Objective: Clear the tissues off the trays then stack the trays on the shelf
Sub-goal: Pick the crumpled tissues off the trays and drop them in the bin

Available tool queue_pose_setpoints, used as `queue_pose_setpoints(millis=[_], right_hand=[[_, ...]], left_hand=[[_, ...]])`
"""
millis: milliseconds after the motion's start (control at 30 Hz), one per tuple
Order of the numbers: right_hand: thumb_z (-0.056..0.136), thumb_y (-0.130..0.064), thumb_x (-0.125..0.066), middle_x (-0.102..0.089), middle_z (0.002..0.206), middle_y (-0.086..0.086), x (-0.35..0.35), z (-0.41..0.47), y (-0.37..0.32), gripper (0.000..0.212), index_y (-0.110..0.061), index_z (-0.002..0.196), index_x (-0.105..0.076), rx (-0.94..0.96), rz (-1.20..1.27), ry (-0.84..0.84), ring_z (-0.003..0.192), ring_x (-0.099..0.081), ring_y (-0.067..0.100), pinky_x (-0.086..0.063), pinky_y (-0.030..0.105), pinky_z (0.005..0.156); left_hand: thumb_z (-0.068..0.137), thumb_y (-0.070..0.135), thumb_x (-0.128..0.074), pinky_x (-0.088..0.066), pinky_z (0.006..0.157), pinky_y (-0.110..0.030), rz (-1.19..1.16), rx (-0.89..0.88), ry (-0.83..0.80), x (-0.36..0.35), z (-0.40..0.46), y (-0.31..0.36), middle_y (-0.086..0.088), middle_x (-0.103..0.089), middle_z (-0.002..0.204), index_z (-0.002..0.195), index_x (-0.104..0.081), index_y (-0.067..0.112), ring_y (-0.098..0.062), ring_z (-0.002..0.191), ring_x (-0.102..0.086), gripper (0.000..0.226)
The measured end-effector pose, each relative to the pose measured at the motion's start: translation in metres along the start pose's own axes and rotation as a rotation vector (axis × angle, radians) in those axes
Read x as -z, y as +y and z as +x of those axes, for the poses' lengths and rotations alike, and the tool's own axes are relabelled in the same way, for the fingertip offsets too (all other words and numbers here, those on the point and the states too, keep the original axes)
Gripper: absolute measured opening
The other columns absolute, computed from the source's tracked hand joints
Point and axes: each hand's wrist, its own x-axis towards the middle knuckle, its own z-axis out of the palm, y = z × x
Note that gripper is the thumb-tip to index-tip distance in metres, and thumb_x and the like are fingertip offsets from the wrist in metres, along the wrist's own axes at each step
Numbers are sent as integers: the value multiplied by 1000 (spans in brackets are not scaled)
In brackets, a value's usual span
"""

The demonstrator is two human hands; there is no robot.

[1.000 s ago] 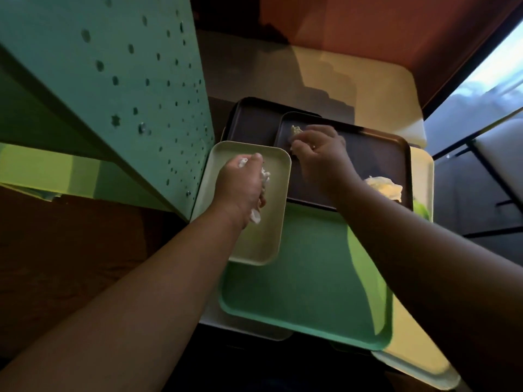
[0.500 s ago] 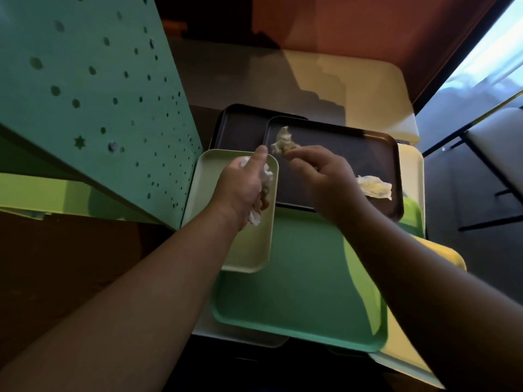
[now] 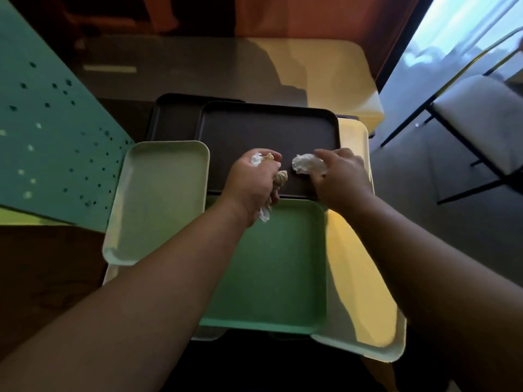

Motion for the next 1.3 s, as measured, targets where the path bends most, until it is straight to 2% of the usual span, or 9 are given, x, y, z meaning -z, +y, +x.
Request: queue_pose_setpoints(millis=[100,400,700,833,933,1033,1167,1233,1300], right_hand=[[101,-29,-51,-60,121,6,-2,7,13,33,-28,131,-64,193,-110,-53,112,-53,26,-49,40,89],[97,-29,-59,-62,95,-1,69,-76,1,21,-19,104,-75,420,420,134,79,-61,16,-60,41,70],[96,-38,-48,-50,99,5,92,-154,7,19,-20,90,-52,280,481,439,96,-45,18,-42,27,80],[101,-31,-44,-60,115,15,84,-185,42,35,-6,123,-55,163,537,520,102,-59,22,-52,41,86],[103,-47,-36,-54,141,3,82,-214,76,48,-33,148,-40,52,625,401,129,-52,15,-44,48,108],[100,-34,-46,-66,123,4,101,-245,116,40,-18,135,-58,2,476,562,111,-61,16,-51,43,95],[98,-25,-49,-69,101,3,125,-278,166,25,-14,115,-63,-94,373,644,88,-62,21,-53,44,75],[97,-27,-48,-68,97,6,129,-292,193,27,-11,110,-66,-111,247,664,85,-61,25,-51,46,73],[99,-28,-48,-68,98,7,130,-303,222,30,-8,112,-67,-102,196,683,87,-60,26,-49,48,75]], left_hand=[[97,5,-55,-44,42,-25,-78,-18,88,-22,-19,-2,-5,-60,66,96,-63,12,-14,48,-51,11],[95,25,-67,-52,51,-29,-176,-107,255,-52,-55,12,-5,-66,79,93,-61,18,-16,60,-64,10],[107,24,-34,-51,58,-29,-317,191,-630,-97,-119,22,-11,-61,77,107,-59,5,-20,66,-63,32],[105,48,-39,-59,74,-30,-254,318,-637,-137,-148,4,-13,-74,87,107,-69,7,-23,82,-73,51],[99,60,-41,-57,89,-41,-95,410,-668,-167,-162,-16,-18,-75,107,121,-69,6,-30,104,-71,64],[103,51,-41,-54,65,-31,0,442,-744,-203,-189,-37,-8,-62,69,90,-69,7,-20,76,-63,54],[105,39,-38,-50,83,-37,195,336,-805,-250,-222,-60,-17,-53,94,102,-61,14,-25,89,-55,34],[86,48,-59,-47,82,-23,306,330,-937,-272,-225,-70,7,-59,90,93,-53,38,-6,86,-56,14],[67,44,-70,-41,76,-10,552,176,-1003,-295,-220,-81,22,-53,93,94,-42,46,4,84,-53,39]])
